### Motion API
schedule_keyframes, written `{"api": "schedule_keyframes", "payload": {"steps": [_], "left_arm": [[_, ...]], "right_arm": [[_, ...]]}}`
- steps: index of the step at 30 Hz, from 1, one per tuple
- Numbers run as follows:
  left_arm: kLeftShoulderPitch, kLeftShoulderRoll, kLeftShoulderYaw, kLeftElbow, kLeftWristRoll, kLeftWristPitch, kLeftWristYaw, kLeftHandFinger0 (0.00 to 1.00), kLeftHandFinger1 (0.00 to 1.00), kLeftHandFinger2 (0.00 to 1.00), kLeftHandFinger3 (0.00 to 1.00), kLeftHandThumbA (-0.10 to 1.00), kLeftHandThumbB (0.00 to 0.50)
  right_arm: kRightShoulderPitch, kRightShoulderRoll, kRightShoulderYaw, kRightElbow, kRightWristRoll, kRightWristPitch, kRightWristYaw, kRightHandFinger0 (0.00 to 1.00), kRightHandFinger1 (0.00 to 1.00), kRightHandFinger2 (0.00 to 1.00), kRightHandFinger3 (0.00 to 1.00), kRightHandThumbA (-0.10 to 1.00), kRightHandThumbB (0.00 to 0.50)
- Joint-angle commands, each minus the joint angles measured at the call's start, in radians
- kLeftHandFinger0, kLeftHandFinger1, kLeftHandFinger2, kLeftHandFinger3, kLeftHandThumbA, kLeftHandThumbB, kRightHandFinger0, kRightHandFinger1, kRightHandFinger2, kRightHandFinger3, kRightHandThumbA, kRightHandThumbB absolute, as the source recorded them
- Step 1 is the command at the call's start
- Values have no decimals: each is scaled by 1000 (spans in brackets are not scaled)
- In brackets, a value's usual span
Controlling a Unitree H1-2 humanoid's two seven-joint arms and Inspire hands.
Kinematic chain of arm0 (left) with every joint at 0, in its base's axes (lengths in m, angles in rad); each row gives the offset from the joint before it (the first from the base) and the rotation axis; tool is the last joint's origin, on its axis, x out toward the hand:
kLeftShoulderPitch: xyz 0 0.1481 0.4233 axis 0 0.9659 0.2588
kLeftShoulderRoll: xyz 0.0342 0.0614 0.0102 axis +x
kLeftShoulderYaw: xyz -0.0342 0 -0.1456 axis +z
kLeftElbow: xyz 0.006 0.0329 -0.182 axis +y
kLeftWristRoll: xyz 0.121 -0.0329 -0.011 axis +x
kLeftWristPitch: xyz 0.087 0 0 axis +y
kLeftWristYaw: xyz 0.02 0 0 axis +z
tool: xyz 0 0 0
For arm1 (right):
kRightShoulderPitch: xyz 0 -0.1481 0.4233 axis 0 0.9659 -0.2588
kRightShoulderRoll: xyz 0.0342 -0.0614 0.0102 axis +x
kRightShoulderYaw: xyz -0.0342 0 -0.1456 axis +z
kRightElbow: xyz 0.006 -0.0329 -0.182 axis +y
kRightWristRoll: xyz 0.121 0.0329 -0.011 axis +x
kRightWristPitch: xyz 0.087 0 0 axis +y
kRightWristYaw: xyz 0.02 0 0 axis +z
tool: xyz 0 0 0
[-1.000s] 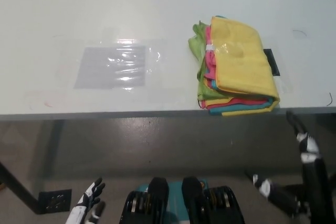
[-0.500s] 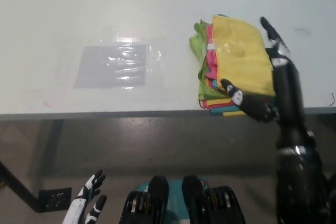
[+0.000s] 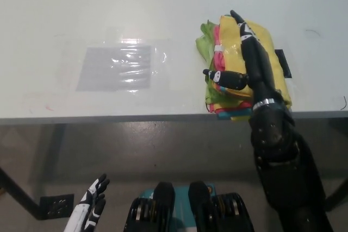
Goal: A stack of folded microfibre clothes with a single fold is kept infront of the robot. the robot uses its right hand to grab one end of the clothes and pulla it away from the other end to unfold
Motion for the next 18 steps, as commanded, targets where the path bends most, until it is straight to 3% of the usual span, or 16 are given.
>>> {"api": "schedule_keyframes", "payload": {"steps": [1,8,11,14,18], "left_arm": [[0,13,2,-30,-2,-25,-12,1000,1000,1000,1000,1000,403],[-9,11,4,-30,-10,-27,-17,1000,1000,1000,1000,1000,379],[-13,11,6,-34,-7,-24,-15,1000,1000,1000,1000,1000,383],[-22,11,7,-33,-10,-21,-17,1000,1000,1000,1000,1000,395],[-21,10,8,-37,-6,-20,-15,1000,1000,1000,1000,1000,390]], "right_arm": [[-89,11,-2,69,24,-16,-75,1000,1000,1000,1000,1000,371],[-133,10,4,183,28,-14,-104,1000,1000,1000,1000,1000,377],[-140,1,20,230,13,1,-107,1000,1000,1000,1000,1000,400],[-145,-14,40,284,-12,30,-113,1000,1000,1000,1000,1000,465],[-147,-34,60,333,-27,82,-119,1000,1000,1000,1000,1000,464]]}}
